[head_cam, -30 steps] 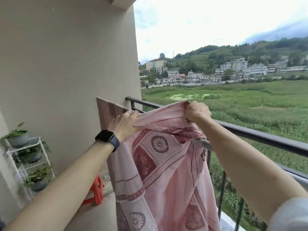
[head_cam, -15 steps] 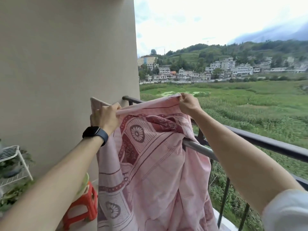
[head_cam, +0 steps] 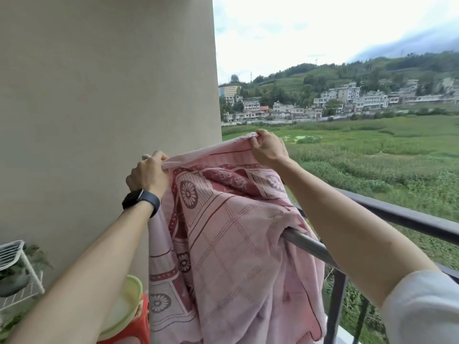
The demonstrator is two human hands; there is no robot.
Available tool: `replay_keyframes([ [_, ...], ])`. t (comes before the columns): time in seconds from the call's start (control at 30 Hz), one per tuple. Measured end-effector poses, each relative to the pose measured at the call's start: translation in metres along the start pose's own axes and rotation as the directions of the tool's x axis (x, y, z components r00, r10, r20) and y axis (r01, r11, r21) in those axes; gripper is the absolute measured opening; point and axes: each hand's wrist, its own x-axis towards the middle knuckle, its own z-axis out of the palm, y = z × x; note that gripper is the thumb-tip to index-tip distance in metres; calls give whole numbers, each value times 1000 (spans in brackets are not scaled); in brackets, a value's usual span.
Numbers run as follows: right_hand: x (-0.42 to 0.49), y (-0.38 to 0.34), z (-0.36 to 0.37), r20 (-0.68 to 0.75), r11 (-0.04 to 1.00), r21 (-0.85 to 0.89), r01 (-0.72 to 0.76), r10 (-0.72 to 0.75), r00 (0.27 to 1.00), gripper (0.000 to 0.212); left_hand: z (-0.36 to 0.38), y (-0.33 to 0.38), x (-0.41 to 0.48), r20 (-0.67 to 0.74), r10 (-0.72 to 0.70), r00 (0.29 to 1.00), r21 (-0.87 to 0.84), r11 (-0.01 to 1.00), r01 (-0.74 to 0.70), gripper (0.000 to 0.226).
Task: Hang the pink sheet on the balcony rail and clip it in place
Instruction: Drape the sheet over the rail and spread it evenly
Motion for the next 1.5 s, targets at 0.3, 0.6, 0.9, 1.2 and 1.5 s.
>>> replay_keyframes([
  [0.3,-71,10,17,764,956,-239,-172,294,574,52,49,18,-87,503,267,822,-570,818,83,66],
  [0.6,-230,15,-106,485,943,-333,-19,189,854,36,-19,122,-249,-34,571,820,-727,549,-413,64],
  [0.9,-357,66,-184,149,919,-296,-260,313,938,30,-44,178,-313,-121,687,717,-415,621,-665,31],
  [1.2,-383,76,-202,209,898,-438,-30,134,969,46,-128,175,-275,343,682,646,-725,629,-279,15],
  [1.5,-391,64,-197,231,899,-436,42,66,971,48,-161,188,-303,607,458,650,-763,564,315,28],
])
